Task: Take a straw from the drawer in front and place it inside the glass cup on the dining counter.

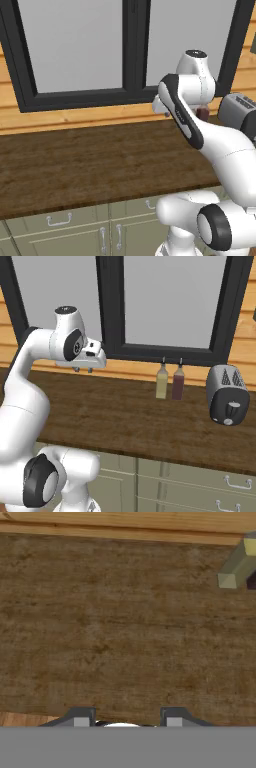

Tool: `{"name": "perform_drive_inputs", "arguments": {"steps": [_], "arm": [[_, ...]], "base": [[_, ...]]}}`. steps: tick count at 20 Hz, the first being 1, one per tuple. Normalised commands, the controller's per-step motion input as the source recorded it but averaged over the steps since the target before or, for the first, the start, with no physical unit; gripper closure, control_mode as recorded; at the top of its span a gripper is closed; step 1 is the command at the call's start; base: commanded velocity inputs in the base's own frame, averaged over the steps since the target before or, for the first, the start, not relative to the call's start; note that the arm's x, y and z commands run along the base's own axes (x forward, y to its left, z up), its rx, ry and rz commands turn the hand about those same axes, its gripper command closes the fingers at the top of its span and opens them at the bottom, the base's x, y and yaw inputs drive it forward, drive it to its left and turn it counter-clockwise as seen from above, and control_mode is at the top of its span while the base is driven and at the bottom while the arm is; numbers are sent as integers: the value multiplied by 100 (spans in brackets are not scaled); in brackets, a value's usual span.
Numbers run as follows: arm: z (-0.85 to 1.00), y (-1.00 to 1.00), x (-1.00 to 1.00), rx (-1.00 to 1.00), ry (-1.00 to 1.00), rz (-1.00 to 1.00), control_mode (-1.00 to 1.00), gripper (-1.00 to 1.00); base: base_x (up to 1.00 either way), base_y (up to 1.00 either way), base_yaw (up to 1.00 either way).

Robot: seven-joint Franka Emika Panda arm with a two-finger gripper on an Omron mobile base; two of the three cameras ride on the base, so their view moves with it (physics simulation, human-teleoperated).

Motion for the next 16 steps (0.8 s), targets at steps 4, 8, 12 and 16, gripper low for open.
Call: {"name": "perform_drive_inputs", "arguments": {"steps": [4,8,12,16], "arm": [[-1,-9,-25,0,0,-2,-100,-100],[-29,-21,-71,0,0,-8,-100,-100],[-61,-12,-69,1,-1,-8,-100,-100],[-62,0,-55,8,0,-7,-100,-100]], "base": [[0,0,0],[0,0,0],[0,0,0],[0,0,0]]}}
